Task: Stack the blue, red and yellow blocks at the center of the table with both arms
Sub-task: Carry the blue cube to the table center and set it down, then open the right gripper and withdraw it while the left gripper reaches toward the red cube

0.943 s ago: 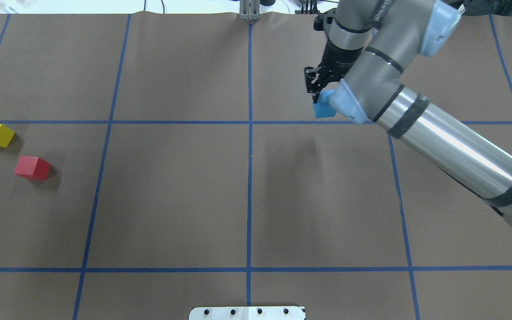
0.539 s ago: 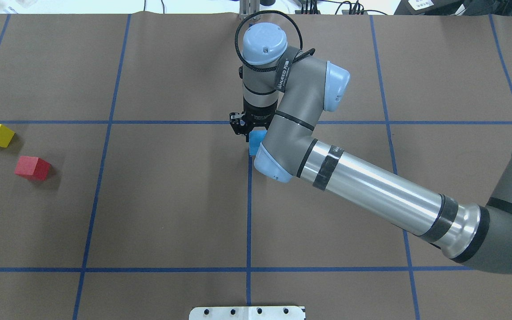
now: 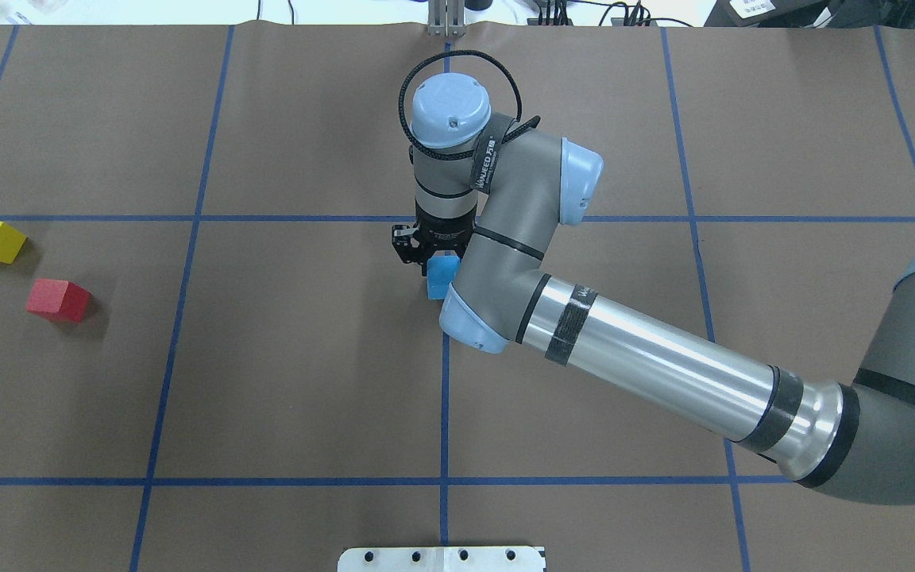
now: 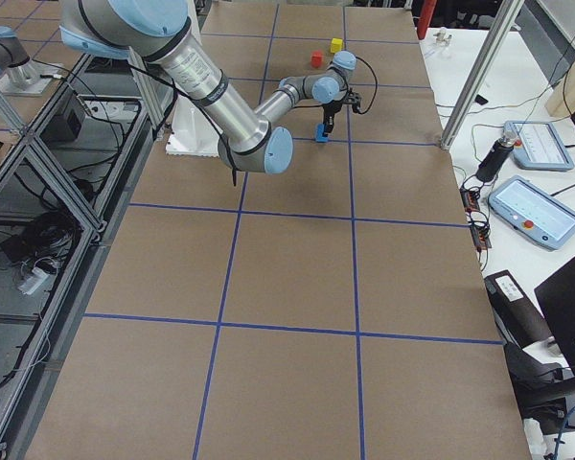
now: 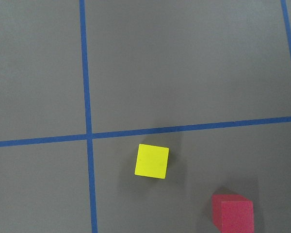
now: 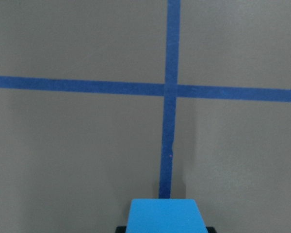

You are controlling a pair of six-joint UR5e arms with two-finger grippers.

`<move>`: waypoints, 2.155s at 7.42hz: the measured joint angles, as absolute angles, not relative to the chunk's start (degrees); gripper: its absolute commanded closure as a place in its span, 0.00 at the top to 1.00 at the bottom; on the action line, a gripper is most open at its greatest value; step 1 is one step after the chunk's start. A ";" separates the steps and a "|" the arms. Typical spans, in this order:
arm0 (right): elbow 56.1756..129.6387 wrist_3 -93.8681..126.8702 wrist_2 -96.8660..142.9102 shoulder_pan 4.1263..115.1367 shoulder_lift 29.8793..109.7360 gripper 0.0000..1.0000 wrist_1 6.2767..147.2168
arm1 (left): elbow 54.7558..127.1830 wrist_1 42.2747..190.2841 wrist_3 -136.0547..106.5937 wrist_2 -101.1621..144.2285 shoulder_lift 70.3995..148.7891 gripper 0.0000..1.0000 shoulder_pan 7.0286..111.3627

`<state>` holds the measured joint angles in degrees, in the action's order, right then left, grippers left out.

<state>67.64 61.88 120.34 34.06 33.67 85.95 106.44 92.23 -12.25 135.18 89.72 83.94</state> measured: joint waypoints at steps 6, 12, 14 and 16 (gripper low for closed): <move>77.66 64.17 121.01 38.47 36.70 0.99 90.68 | 107.70 92.70 -19.41 135.16 90.05 1.00 82.72; 96.57 39.22 121.43 54.53 61.46 0.99 94.12 | 104.87 118.20 -46.17 122.10 84.52 1.00 59.77; 96.74 35.29 121.46 56.20 63.76 0.99 93.90 | 99.29 127.64 -51.38 118.27 83.93 1.00 54.50; 96.76 34.54 121.46 56.54 64.35 0.99 93.89 | 96.74 131.21 -53.64 117.58 84.24 1.00 52.82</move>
